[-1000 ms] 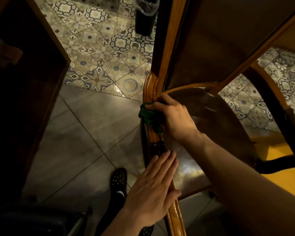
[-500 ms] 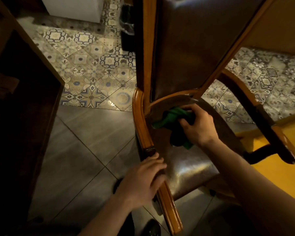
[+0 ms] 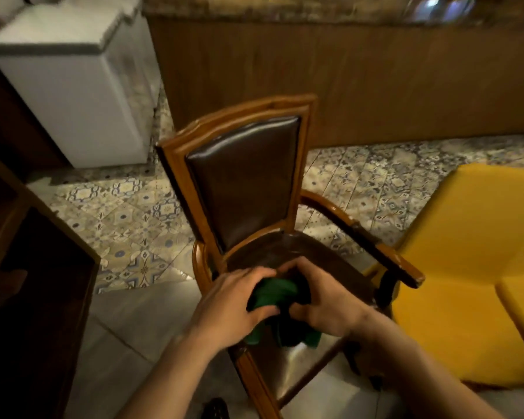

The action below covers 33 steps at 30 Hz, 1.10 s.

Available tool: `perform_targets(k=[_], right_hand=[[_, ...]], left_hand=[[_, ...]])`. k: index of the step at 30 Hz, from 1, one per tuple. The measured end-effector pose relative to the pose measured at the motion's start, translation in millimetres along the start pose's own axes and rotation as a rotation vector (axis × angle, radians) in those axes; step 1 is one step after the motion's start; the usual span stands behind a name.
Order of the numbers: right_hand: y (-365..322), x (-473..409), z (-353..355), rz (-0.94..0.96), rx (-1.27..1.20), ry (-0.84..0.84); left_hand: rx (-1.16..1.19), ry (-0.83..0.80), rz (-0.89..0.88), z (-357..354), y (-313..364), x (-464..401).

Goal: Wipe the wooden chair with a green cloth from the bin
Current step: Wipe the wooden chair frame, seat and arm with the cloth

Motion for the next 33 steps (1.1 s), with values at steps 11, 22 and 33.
perform_targets(k=[11,22,33], right_hand=[[-33,76,91,0.229,0.402,0.370],[-39,54,150,0.160,0.533,0.587],[12,10,170,-0.029,0.485,0.612]], left_hand=[[-0.187,0.033,-0.174,61,117,-43],[-0.235,0.040,-0.321,86,146,-131],[-0.177,-0.086,-0.364,33,123,-209]])
Point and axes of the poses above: each hand's wrist, its own x-axis away from the middle knuckle, its own z-axis out of the back of the hand, y = z × x, the point moved 4 cm from there along -x, towards the middle knuckle, and after that the axes turned 2 degrees about -z, right-handed, at the moved point
